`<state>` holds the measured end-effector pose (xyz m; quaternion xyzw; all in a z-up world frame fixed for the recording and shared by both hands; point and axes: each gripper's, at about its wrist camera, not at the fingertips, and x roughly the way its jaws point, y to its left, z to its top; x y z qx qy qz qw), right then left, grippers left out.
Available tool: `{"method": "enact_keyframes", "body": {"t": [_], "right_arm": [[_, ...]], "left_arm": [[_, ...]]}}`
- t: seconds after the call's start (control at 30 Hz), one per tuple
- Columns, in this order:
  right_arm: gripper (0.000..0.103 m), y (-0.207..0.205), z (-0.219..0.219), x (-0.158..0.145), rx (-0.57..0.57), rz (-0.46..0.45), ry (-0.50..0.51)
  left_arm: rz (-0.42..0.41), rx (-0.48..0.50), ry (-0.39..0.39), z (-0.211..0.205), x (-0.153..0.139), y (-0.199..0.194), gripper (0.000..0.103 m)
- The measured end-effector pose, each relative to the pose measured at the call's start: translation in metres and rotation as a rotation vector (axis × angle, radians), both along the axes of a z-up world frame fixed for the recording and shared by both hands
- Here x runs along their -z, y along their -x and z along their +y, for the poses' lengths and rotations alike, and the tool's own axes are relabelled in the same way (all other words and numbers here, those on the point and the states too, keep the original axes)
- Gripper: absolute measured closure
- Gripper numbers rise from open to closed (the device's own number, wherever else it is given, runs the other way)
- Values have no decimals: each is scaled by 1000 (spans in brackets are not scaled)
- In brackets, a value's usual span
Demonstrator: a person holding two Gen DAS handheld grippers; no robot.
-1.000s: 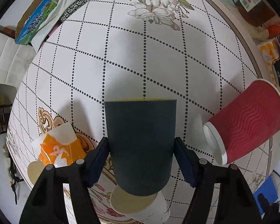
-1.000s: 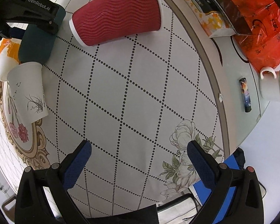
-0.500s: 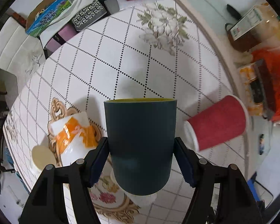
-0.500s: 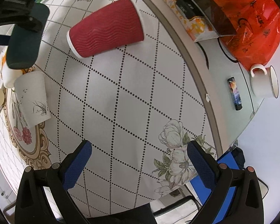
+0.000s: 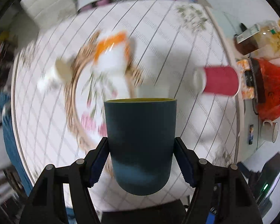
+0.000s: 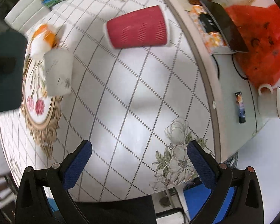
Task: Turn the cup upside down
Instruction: 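Lift the teal cup with the left gripper toward the right gripper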
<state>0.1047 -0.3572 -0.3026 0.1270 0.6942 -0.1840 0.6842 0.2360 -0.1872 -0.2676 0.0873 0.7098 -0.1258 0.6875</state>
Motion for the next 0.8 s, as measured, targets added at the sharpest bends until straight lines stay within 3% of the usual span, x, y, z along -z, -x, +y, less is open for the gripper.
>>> {"method": "enact_keyframes", "body": {"t": [0.2,0.37,0.8], "right_arm": [[0,23,17,24,-102,32,-44],[0,38,26,45,-161,78,-53],[0,41,32,57,-176,103,-41]], "left_arm": [[100,-134,-15,46,47,63,36],[142,-187,-32,57,82,94,36],[134,-139,-77,33,119,114,36]]}}
